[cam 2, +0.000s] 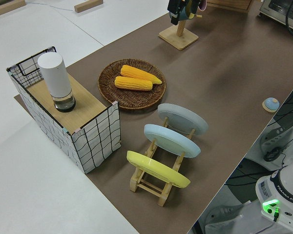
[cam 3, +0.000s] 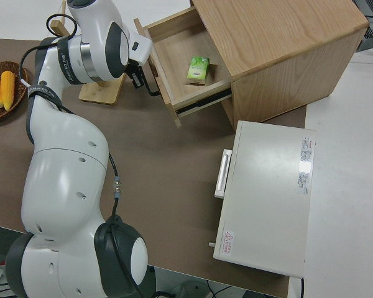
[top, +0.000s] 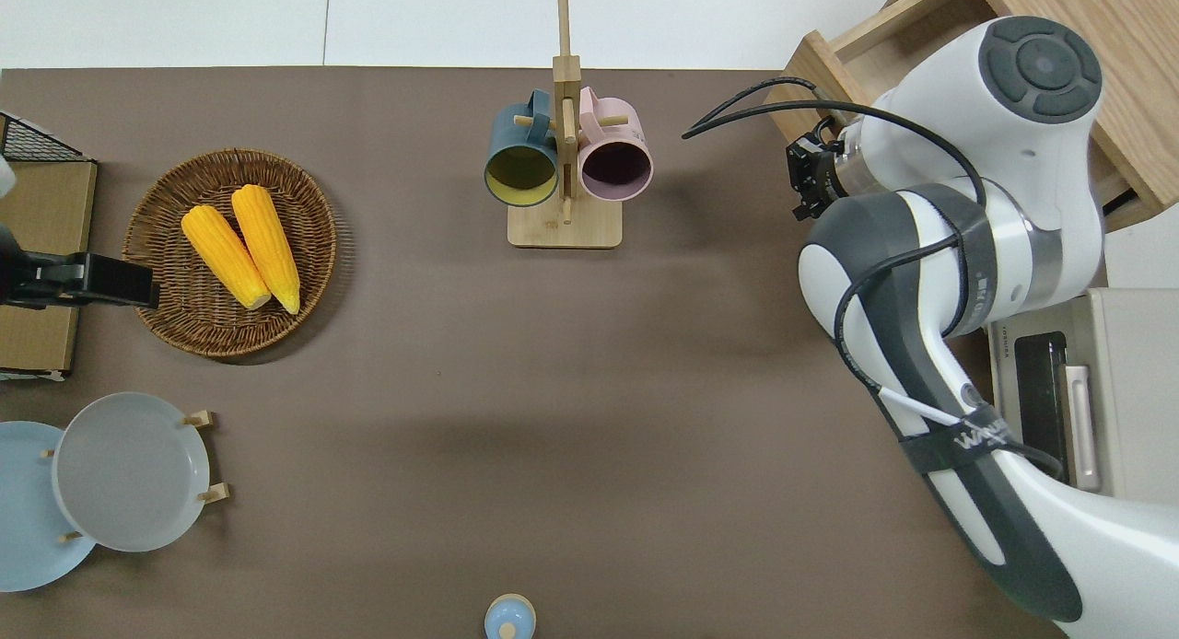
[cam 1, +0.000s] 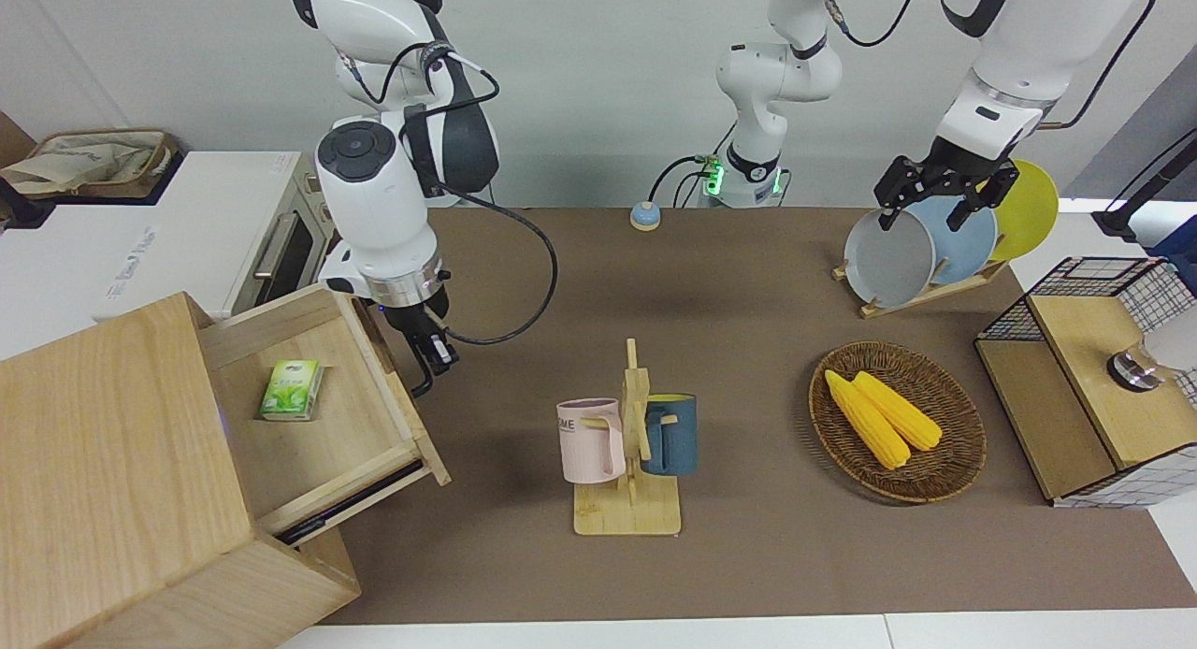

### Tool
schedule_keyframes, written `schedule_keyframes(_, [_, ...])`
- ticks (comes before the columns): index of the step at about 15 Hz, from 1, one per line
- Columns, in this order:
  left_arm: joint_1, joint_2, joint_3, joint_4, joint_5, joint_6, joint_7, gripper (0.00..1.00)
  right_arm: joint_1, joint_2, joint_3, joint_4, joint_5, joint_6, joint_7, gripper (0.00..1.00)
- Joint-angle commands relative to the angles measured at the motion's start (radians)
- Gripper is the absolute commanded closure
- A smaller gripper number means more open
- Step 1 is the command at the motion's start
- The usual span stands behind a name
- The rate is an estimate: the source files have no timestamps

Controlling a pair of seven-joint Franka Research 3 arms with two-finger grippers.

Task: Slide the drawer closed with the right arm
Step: 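Push the drawer away from the robot with the right gripper until shut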

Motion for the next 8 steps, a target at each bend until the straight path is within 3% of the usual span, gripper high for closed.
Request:
schedule_keyframes(1, [-0.017, 0.012, 0.016, 0.020, 0.014, 0.001, 0.006, 0.00, -0.055, 0.019, 0.009, 0.026, 0.047, 0.012, -0.080, 1.000])
schedule_keyframes(8, [-0.017, 0.012, 0.016, 0.020, 0.014, 0.001, 0.006, 0.00, -0.135, 0.016, 0.011, 0.026, 0.054, -0.003, -0.214, 1.000])
